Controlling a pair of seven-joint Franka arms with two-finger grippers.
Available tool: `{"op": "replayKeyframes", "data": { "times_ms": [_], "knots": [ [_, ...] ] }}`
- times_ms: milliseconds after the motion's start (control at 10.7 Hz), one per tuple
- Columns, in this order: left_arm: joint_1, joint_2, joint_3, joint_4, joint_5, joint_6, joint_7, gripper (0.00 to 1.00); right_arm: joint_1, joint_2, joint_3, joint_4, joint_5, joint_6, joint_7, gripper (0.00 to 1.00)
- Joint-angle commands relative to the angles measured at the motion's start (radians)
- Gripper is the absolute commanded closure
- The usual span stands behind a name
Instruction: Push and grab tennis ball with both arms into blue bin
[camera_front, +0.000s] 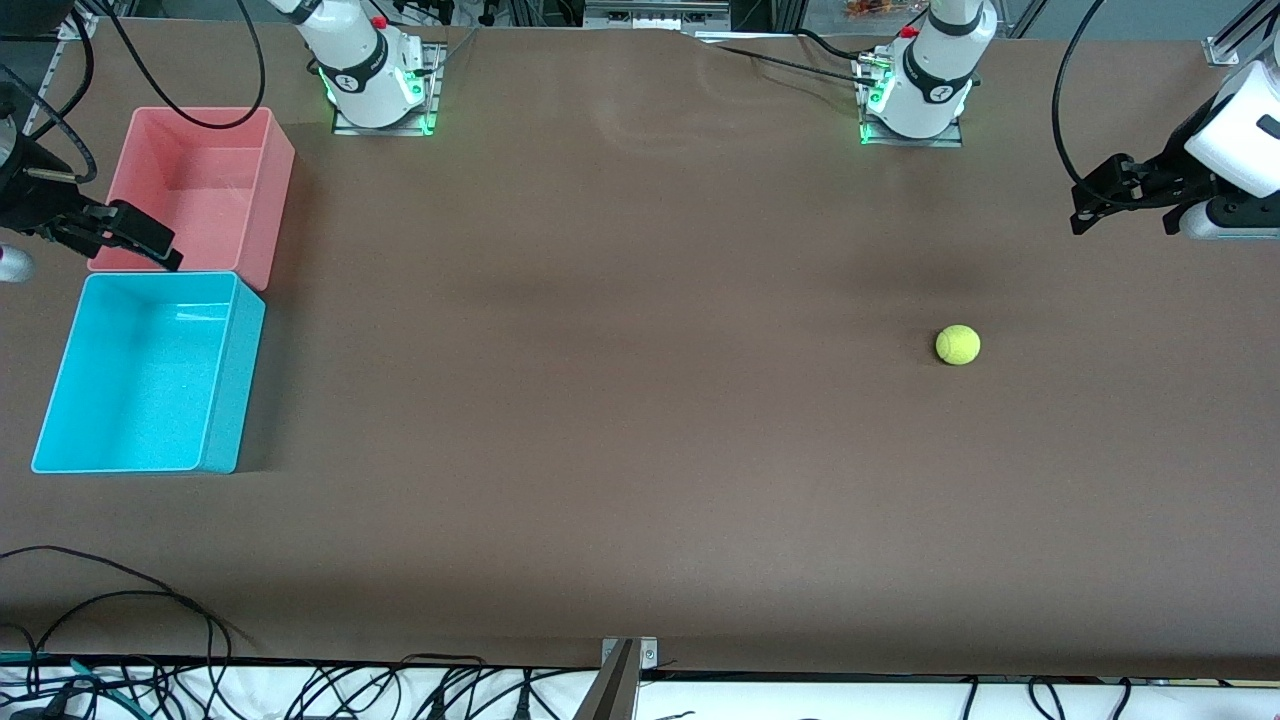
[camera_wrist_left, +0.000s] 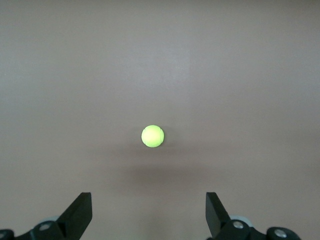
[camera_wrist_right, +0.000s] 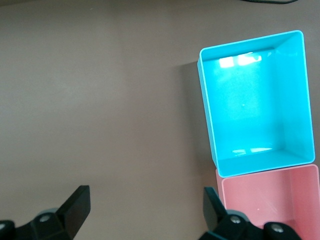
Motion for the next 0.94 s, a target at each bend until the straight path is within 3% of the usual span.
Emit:
{"op": "replayKeyframes", "data": {
  "times_ms": [0,842],
  "knots": [
    [0.008,-0.004,-0.001,0.004,-0.021,-0.015,-0.004,0.00,0.001,0.010,-0.005,0.025,0.022,-0.010,-0.012,0.00],
    [0.008,0.008,-0.003,0.021,-0.022,-0.015,-0.001,0.00,0.002,0.008,-0.005,0.025,0.020,-0.010,-0.010,0.00]
  ]
}}
